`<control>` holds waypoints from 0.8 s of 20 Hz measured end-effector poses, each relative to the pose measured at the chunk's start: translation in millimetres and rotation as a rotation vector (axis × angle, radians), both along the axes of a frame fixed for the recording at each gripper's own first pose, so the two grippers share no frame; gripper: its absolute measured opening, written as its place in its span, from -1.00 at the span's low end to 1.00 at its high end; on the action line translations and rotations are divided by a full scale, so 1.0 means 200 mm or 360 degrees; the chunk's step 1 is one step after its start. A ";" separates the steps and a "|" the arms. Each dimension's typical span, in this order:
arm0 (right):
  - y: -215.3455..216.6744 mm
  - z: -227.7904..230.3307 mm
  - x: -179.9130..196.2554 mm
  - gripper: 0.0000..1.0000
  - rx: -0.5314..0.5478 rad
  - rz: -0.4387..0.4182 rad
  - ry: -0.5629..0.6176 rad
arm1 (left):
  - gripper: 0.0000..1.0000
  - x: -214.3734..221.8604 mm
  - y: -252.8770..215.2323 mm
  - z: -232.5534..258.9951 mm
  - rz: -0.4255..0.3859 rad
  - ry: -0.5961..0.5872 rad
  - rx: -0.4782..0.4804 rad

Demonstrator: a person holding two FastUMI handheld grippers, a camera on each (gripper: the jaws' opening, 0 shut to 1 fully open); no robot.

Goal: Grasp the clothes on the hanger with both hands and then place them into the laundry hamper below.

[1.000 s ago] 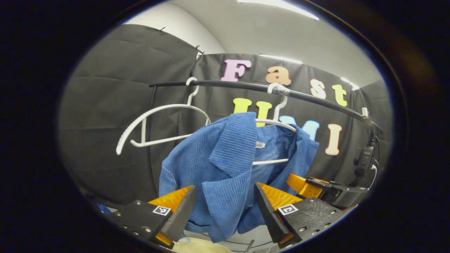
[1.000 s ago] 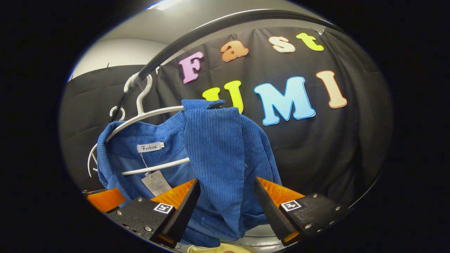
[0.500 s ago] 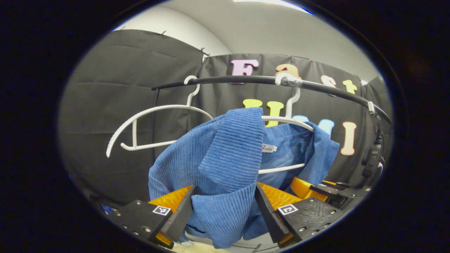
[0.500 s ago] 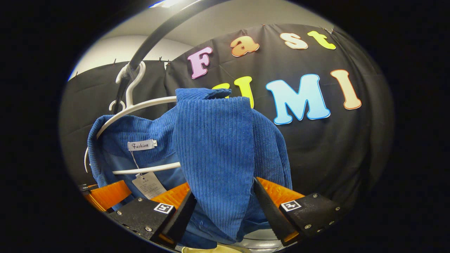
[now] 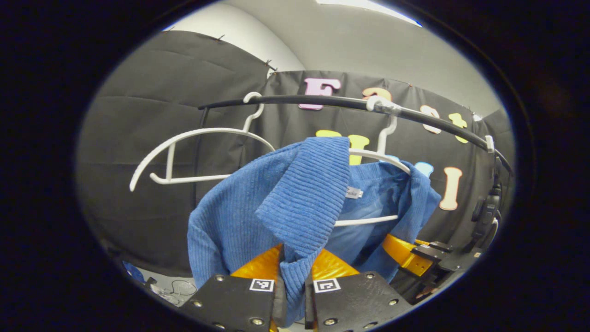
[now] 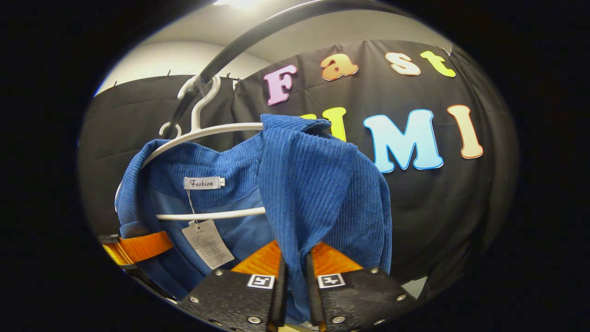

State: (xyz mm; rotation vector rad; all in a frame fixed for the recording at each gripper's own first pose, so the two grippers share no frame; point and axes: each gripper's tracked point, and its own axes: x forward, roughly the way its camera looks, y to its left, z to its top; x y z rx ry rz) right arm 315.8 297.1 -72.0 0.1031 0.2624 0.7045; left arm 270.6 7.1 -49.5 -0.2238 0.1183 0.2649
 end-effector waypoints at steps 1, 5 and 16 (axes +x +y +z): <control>-0.01 0.01 -0.01 -0.82 0.0008 -0.0003 -0.0008 | -0.65 -0.01 -0.01 0.01 -0.0017 -0.0021 -0.0036; 0.01 0.05 -0.05 -1.00 0.0104 0.0096 0.0016 | -0.96 -0.05 0.00 0.02 -0.0032 -0.0081 -0.0143; -0.10 0.14 -0.02 -1.00 0.0124 0.0054 -0.0110 | -0.94 -0.16 0.03 0.17 -0.0043 -0.0185 -0.0082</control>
